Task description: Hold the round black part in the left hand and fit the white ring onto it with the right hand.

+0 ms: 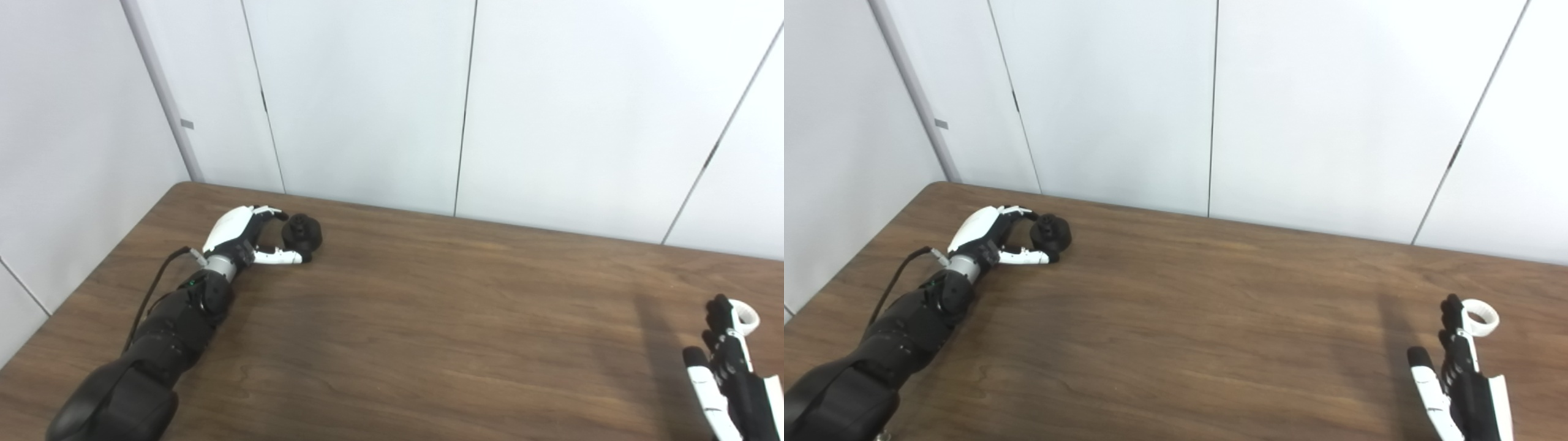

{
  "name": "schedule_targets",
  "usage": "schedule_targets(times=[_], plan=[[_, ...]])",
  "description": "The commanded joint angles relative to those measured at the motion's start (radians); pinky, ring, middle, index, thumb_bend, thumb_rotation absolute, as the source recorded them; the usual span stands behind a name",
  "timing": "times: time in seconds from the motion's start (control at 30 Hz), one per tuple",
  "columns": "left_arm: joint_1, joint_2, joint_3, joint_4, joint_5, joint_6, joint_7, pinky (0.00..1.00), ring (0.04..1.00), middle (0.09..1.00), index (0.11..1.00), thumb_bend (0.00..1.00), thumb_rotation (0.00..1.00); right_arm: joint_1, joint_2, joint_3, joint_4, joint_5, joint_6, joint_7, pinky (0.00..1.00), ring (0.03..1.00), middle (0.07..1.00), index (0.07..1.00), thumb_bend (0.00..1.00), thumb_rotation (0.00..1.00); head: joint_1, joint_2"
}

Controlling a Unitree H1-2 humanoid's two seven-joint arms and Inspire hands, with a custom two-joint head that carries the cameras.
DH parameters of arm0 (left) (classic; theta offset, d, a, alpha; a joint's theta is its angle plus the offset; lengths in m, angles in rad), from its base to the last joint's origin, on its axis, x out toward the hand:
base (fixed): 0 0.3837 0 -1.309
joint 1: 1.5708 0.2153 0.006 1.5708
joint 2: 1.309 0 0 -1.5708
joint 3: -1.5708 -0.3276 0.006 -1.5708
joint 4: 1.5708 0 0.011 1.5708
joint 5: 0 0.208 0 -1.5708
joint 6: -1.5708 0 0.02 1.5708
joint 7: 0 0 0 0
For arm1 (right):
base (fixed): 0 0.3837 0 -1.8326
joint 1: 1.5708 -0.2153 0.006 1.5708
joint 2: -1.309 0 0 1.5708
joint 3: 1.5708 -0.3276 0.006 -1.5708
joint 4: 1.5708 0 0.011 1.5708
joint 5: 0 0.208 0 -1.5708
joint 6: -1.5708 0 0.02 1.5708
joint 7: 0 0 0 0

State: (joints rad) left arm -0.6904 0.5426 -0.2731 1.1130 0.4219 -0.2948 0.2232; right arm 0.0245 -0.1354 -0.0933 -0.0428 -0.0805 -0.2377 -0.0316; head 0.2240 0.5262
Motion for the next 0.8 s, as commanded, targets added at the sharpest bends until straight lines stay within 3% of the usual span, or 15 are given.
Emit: schedule_targets(times=[0.0, 0.3, 0.47, 0.63, 0.67, 0.7, 0.77], plan=[[-0.017, -0.026, -0.020, -0.005, 0.008, -0.027, -0.044, 1.00, 0.987, 0.919, 0.768, 0.96, 0.33, 0.035, 0.022, 0.011, 0.033, 0.010, -0.014, -0.003, 1.00, 1.000, 0.990, 0.995, 0.39, 0.78, 0.000, 0.001], [-0.015, -0.030, -0.021, -0.025, 0.003, -0.028, -0.060, 1.00, 0.994, 0.924, 0.774, 0.96, 0.35, 0.031, 0.026, 0.012, 0.035, -0.002, -0.012, -0.010, 0.99, 0.995, 0.979, 0.987, 0.39, 0.76, 0.000, 0.004], [-0.020, -0.032, -0.025, -0.014, 0.007, -0.041, -0.056, 1.00, 0.991, 0.922, 0.763, 0.96, 0.35, 0.030, 0.023, 0.011, 0.035, -0.008, -0.006, -0.010, 1.00, 1.000, 0.982, 0.988, 0.41, 0.80, 0.001, 0.006], [-0.024, -0.033, -0.015, 0.003, -0.011, -0.074, -0.044, 1.00, 0.980, 0.892, 0.656, 0.90, 0.22, 0.028, 0.021, 0.010, 0.036, -0.005, -0.012, -0.008, 1.00, 1.000, 0.983, 0.988, 0.40, 0.79, 0.010, 0.018], [-0.026, -0.032, -0.020, 0.009, -0.005, -0.085, -0.028, 1.00, 0.970, 0.868, 0.574, 0.72, 0.14, 0.027, 0.020, 0.010, 0.032, 0.001, -0.011, -0.004, 1.00, 1.000, 0.986, 0.992, 0.38, 0.79, 0.016, 0.025], [-0.029, -0.029, -0.028, 0.013, 0.004, -0.095, -0.012, 1.00, 0.952, 0.835, 0.529, 0.62, 0.10, 0.028, 0.019, 0.009, 0.026, 0.006, -0.006, -0.002, 1.00, 1.000, 0.989, 0.996, 0.38, 0.79, 0.021, 0.032], [-0.033, -0.022, -0.038, 0.013, 0.014, -0.109, 0.001, 1.00, 0.919, 0.769, 0.489, 0.54, 0.06, 0.028, 0.019, 0.007, 0.018, 0.026, -0.002, 0.005, 0.99, 1.000, 0.992, 0.999, 0.36, 0.78, 0.030, 0.039]])
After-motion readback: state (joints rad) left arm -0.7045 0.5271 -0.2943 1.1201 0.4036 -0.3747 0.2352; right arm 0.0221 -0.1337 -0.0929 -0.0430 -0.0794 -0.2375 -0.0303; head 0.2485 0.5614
